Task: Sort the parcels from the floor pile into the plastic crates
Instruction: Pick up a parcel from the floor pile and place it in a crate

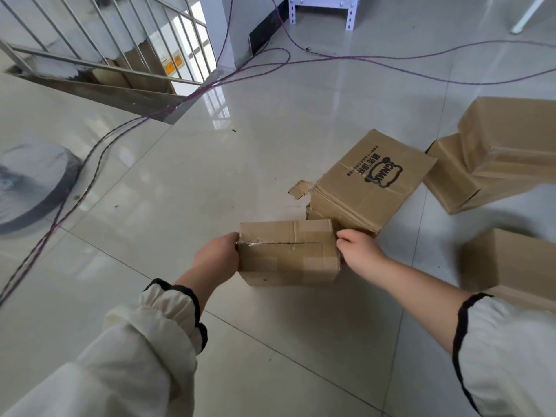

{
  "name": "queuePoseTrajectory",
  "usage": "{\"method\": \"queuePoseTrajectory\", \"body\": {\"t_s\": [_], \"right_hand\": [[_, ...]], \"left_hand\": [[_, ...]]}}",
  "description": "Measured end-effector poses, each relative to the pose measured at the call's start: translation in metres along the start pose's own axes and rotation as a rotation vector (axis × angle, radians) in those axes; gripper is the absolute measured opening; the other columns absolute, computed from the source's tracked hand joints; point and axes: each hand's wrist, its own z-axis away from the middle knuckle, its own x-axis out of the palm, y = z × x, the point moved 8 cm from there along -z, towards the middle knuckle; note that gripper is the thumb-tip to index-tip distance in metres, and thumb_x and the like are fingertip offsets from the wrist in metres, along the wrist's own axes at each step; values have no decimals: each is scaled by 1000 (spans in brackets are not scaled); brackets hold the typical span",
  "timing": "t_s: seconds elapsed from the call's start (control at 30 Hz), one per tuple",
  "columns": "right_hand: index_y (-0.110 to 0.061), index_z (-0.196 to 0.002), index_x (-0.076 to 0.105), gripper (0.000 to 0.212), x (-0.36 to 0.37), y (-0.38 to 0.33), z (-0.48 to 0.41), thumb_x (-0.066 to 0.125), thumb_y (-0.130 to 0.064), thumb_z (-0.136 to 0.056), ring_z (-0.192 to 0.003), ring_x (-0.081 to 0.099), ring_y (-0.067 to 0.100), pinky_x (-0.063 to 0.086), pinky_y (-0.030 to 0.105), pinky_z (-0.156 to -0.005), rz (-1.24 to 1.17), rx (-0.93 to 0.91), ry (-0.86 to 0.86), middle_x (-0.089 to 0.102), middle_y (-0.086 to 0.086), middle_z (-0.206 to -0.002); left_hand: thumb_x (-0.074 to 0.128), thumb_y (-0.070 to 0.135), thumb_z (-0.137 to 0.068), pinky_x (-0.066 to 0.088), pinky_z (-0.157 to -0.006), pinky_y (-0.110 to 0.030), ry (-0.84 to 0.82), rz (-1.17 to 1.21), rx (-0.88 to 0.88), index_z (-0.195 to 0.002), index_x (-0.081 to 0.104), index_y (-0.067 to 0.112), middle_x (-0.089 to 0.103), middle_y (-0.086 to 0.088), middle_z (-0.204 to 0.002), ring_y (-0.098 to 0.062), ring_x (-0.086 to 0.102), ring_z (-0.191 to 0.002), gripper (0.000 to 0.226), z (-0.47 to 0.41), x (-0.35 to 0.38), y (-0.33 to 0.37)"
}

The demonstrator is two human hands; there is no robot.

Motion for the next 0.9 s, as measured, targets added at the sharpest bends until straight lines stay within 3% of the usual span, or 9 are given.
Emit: {"method": "queuePoseTrajectory", "body": {"t_s": [0.1, 0.23, 0.37, 0.47, 0.6, 0.7, 0.8, 0.87, 0.9], "right_hand": [[2, -86, 58, 22, -1, -5, 3, 39, -4, -93, -83, 50, 25, 33, 30, -68, -15, -51, 35, 59, 17, -88], [-4, -109, 60, 23, -12, -10, 9, 49, 1, -90, -99, 53, 19, 40, 28, -86, -58, -113, 80, 58, 4, -104], [-12, -81, 53, 17, -8, -9, 18, 57, 4, -78, -74, 48, 18, 38, 28, -63, 62, -188, 64, 53, 0, -75], [-16, -64, 39, 32, 3, -4, 24, 59, 8, -74, -66, 43, 16, 31, 26, -53, 202, -216, -80, 46, -2, -65], [-20, -59, 38, 34, 28, 15, 29, 57, 3, -76, -76, 51, 21, 35, 26, -57, 547, -203, -304, 49, 0, -72], [-21, -62, 39, 31, 35, 25, 29, 52, -1, -80, -80, 53, 20, 35, 25, -56, 642, -152, -370, 49, -2, -71], [-20, -64, 43, 24, 28, 26, 26, 50, -3, -80, -90, 60, 26, 42, 26, -67, 645, -106, -311, 54, 2, -79], [-19, -81, 53, 12, 14, 22, 23, 49, -8, -82, -98, 59, 28, 45, 29, -76, 616, -75, -179, 61, 5, -97], [-19, -95, 55, 17, 7, 19, 20, 49, -9, -82, -101, 58, 28, 47, 30, -80, 585, -79, -106, 61, 6, -107]], "left_hand": [[32, 1, -87, 43, -69, -31, 11, 60, 60, -91, 54, 14, 62, -9, -98, -29, 55, -88, 25, 1, -2, 9], [39, 0, -88, 39, -61, -34, 161, 94, 146, -84, 49, 14, 64, -11, -87, -34, 54, -79, 18, 10, -13, 4], [41, 4, -89, 39, -62, -32, 169, -7, 204, -90, 53, 15, 65, -8, -92, -34, 57, -86, 17, 24, -3, -4], [43, 8, -88, 46, -73, -32, 63, -81, 237, -106, 64, 20, 68, -2, -106, -29, 59, -97, 30, 32, 17, -7], [45, 9, -87, 46, -76, -31, -130, -252, 238, -107, 64, 13, 66, -8, -107, -30, 61, -98, 28, 33, 46, -9], [42, 8, -88, 46, -76, -31, -184, -328, 214, -107, 60, 11, 64, -8, -107, -29, 61, -97, 26, 35, 54, -6], [42, 15, -92, 44, -74, -29, -137, -297, 166, -112, 58, 17, 63, -3, -111, -27, 60, -101, 26, 33, 49, -6], [45, 20, -93, 44, -77, -28, -136, -234, 86, -116, 57, 22, 63, 0, -114, -24, 59, -105, 26, 31, 44, -14], [50, 22, -91, 46, -79, -28, -195, -231, 66, -115, 59, 21, 63, 0, -115, -22, 60, -104, 26, 30, 47, -19]]}}
